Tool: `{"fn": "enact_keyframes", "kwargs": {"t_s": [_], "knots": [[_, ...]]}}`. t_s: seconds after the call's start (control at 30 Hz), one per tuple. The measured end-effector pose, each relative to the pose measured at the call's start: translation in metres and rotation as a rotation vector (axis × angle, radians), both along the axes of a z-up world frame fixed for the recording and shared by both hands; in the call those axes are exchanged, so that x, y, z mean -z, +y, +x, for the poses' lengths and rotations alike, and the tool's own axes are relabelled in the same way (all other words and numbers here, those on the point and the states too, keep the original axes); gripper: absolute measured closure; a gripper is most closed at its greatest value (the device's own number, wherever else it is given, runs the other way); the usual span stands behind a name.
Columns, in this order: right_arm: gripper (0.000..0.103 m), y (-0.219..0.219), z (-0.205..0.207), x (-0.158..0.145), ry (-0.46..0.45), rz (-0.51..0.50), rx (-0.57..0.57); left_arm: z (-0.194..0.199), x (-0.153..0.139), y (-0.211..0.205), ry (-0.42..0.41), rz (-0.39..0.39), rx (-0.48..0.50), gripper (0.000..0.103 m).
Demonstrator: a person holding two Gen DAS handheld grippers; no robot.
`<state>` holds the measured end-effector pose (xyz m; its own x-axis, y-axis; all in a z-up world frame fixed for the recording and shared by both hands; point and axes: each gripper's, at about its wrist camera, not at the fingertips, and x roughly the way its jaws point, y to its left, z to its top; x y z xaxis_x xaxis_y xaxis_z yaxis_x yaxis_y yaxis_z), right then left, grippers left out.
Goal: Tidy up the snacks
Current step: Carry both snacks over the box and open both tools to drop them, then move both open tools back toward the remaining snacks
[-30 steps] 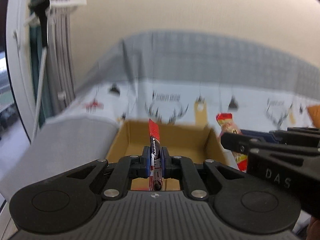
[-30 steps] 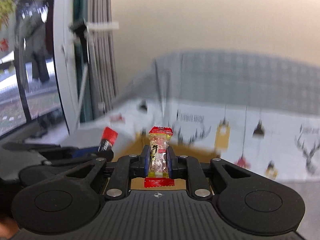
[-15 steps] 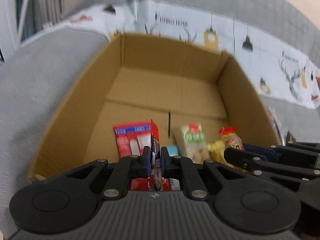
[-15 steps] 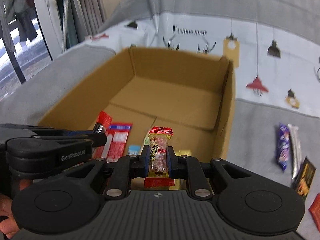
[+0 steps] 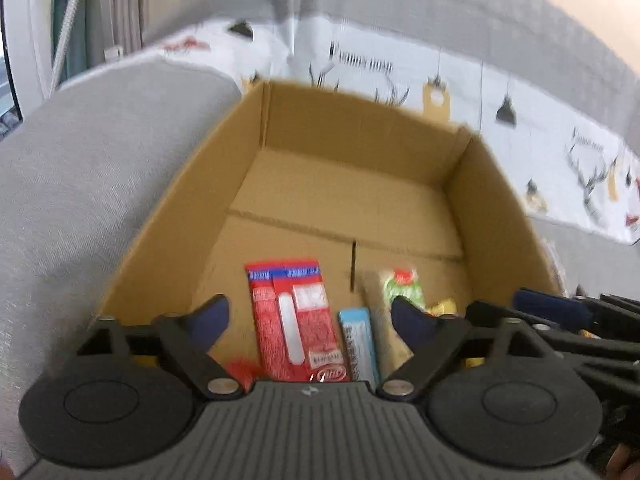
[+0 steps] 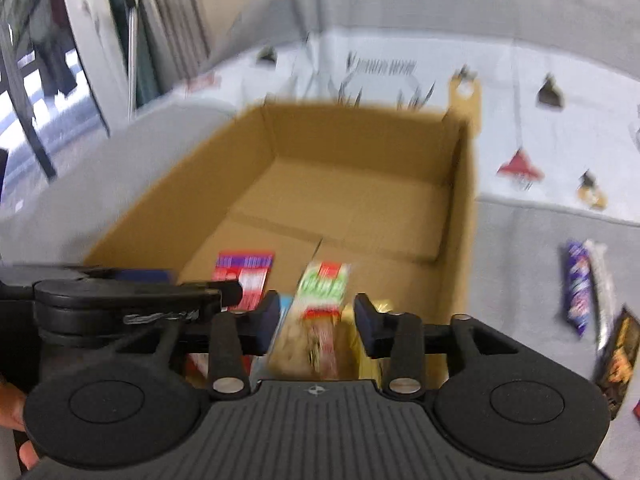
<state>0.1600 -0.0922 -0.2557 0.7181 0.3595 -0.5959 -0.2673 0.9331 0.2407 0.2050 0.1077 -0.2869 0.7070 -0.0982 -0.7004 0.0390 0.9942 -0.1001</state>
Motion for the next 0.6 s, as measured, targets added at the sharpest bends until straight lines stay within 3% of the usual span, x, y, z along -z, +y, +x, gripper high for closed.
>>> {"fn": "enact_keyframes", "kwargs": {"t_s": [0.1,0.2,0.27,0.43,0.6], "knots": [[0.017,-0.016,-0.010,-0.009,-0.041,0.011,0.035,-0.008,-0.013,-0.005,-0.008,-0.036,0.000,0.003],[0.001,-0.041,-0.026,-0.015,-0.094,0.059,0.070,-0.023,-0.028,-0.019,-0.059,-0.039,0.015,0.000],[0.001,-0.060,-0.039,-0.019,-0.144,0.120,0.082,-0.032,-0.038,-0.034,-0.068,-0.026,0.040,0.000],[0.000,-0.098,-0.065,-0.025,-0.174,0.110,0.125,-0.046,-0.057,-0.076,-0.019,-0.002,0.095,0.000],[0.001,-0.136,-0.098,-0.036,-0.265,0.063,0.294,-0.066,-0.070,-0.111,-0.047,-0.053,0.111,0.000]]}}
